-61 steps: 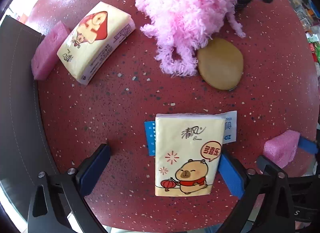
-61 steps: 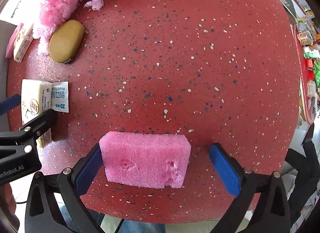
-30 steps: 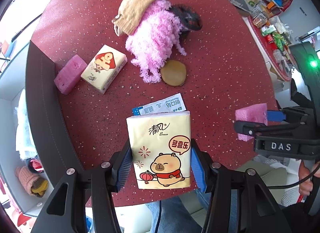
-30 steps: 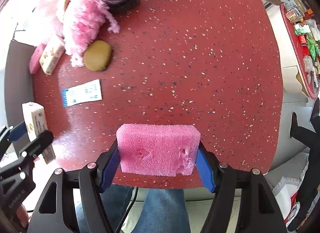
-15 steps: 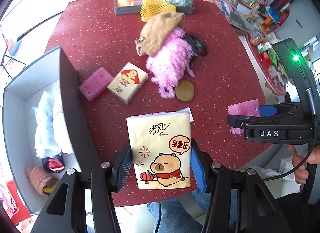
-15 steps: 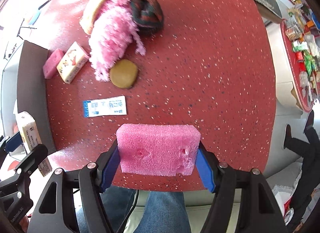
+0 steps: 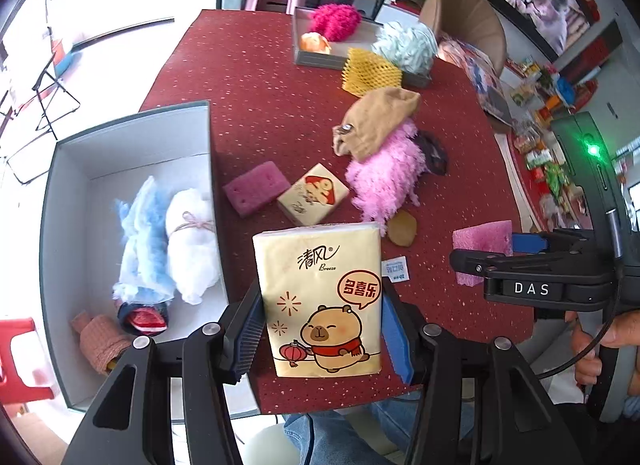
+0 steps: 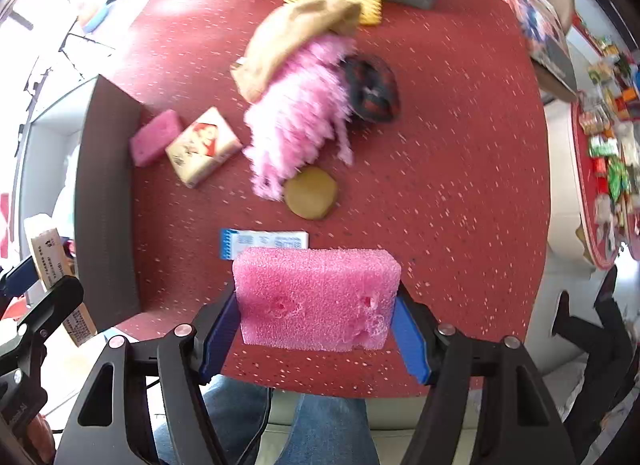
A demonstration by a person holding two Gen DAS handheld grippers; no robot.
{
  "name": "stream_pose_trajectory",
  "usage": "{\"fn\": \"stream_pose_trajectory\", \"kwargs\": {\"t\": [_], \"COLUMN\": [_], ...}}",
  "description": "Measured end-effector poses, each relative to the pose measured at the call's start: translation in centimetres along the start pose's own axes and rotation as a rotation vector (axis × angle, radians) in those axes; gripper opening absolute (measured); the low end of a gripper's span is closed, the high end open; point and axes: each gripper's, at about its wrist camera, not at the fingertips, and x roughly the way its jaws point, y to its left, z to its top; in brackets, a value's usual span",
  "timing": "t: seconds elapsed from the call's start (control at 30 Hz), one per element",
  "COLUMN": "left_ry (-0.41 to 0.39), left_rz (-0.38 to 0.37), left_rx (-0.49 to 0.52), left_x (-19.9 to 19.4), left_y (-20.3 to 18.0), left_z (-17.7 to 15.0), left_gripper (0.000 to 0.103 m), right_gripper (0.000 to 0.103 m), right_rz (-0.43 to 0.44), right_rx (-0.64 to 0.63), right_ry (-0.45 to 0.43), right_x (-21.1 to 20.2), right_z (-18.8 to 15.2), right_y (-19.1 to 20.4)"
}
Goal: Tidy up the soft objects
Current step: 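Carry the pink sponge with the right gripper while the left gripper carries the tissue pack over the box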
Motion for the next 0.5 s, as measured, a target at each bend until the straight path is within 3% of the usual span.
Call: {"fn": "stream_pose_trajectory", "kwargs": {"t": [0.5], "left_ry": [-0.071], "left_rz": [0.031], "left_rx": [-0.136], "left_x": [-2.6], "left_y": [5.0], "left_z": [-1.0], "left_gripper": [0.055], "right_gripper": [0.073], "right_rz": [0.006], "right_rx": [-0.147], "right_ry": [-0.044], "right_x": [-1.8], "right_z": [2.2], "right_y": [6.4]}}
